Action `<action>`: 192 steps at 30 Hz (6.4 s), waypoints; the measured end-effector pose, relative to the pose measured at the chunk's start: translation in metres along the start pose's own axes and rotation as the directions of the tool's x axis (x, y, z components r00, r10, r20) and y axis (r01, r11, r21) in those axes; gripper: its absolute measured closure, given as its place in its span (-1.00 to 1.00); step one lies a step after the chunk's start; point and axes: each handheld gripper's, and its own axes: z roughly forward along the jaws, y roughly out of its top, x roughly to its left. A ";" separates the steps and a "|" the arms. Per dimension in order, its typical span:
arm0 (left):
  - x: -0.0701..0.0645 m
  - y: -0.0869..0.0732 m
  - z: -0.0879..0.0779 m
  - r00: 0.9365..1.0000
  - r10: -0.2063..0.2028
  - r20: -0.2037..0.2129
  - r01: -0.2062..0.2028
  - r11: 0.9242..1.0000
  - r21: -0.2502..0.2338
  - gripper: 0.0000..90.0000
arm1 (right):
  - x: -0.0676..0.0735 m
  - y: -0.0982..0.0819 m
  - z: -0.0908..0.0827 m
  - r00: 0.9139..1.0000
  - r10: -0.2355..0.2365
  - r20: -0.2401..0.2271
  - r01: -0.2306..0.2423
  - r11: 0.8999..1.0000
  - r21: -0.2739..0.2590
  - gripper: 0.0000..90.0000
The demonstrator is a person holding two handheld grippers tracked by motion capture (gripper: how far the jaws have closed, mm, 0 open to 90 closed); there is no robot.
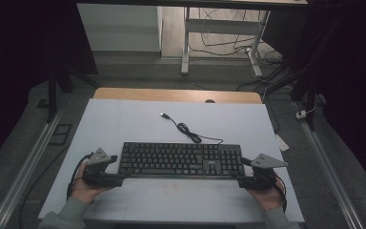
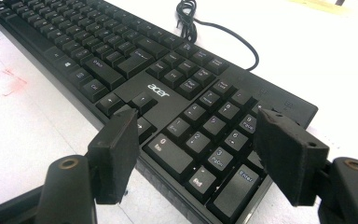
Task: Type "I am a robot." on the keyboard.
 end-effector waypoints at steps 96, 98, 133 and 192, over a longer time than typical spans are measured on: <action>0.003 0.011 0.001 0.999 0.031 -0.030 -0.031 0.999 -0.017 0.98 | 0.060 0.067 0.071 0.980 -0.079 -0.180 0.073 0.997 -0.038 0.99; 0.003 0.011 0.002 0.999 0.032 -0.035 -0.033 0.999 -0.014 0.98 | 0.063 0.071 0.077 0.980 -0.073 -0.186 0.067 0.997 -0.041 0.99; 0.011 0.007 0.029 0.998 0.032 -0.057 -0.025 0.993 0.111 0.98 | 0.087 0.097 0.138 0.967 -0.088 -0.238 0.095 0.995 0.021 0.98; 0.011 0.004 0.036 0.997 0.046 -0.064 -0.036 0.987 0.158 0.98 | 0.099 0.096 0.180 0.971 -0.117 -0.209 0.148 0.979 0.138 0.99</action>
